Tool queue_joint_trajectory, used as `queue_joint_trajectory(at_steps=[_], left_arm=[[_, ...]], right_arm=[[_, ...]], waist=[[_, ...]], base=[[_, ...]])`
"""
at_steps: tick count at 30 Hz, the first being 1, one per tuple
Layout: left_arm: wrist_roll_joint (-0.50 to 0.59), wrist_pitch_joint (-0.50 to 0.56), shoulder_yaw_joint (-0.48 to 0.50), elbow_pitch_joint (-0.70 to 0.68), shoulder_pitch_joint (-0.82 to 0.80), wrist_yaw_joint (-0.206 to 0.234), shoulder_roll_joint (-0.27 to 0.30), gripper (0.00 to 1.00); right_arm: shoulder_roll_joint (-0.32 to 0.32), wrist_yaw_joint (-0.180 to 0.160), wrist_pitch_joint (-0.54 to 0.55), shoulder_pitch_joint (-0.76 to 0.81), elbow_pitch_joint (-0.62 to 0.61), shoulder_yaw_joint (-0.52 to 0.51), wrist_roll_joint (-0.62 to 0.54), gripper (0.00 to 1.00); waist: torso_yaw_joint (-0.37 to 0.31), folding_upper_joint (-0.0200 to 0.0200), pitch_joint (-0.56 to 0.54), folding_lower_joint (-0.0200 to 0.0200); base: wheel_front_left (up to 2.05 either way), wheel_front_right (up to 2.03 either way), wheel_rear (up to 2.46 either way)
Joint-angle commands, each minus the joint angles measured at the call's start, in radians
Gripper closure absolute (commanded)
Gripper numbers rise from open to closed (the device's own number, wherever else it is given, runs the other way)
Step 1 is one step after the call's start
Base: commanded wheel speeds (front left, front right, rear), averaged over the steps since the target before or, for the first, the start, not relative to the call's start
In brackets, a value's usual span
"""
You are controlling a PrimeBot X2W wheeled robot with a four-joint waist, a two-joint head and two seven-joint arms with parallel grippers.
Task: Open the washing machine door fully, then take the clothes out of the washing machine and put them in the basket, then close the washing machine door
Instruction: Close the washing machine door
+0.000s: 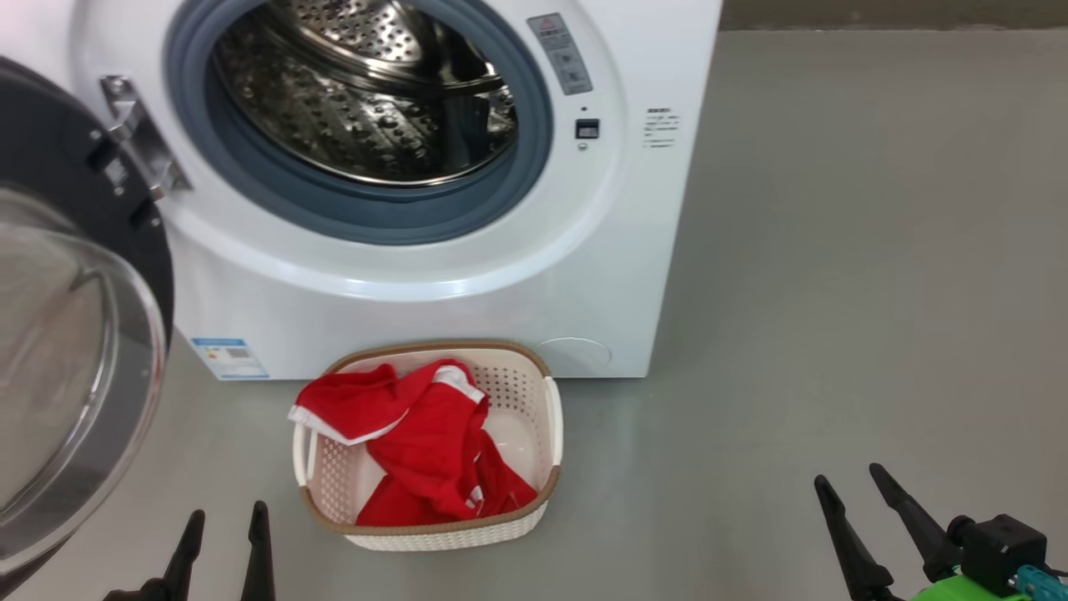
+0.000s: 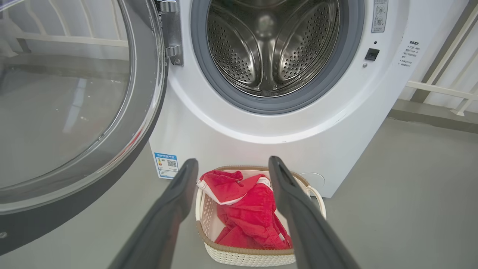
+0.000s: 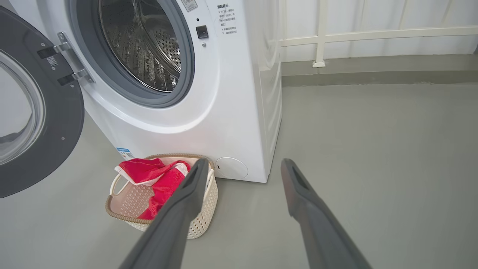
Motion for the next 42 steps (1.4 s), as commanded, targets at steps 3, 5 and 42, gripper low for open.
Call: queue_joint_trajectory(at_steps=[3, 5, 42], left_arm=[[-0.013, -0.010, 0.050, -0.015, -0.033, -0.003, 0.007, 0.00], [-0.016, -0.010, 0.059, -0.012, -0.030, -0.002, 0.006, 0.00], [-0.177, -0.010, 0.007, -0.061, 0.043, 0.107, 0.003, 0.00]], right_arm=[[-0.023, 0.002, -0.012, -0.024, -0.017, 0.054, 0.000, 0.00], [-0.026, 0.002, -0.012, -0.036, -0.014, 0.072, 0.001, 0.00], [-0.060, 0.002, -0.012, -0.227, 0.054, 0.319, 0.044, 0.00]], waist=[[0.070, 0.0000, 0.009, 0.0000], [0.101, 0.0000, 0.010, 0.0000], [0.490, 0.0000, 0.017, 0.0000]], base=[[0.00, 0.00, 0.00], [0.00, 0.00, 0.00], [0.00, 0.00, 0.00]])
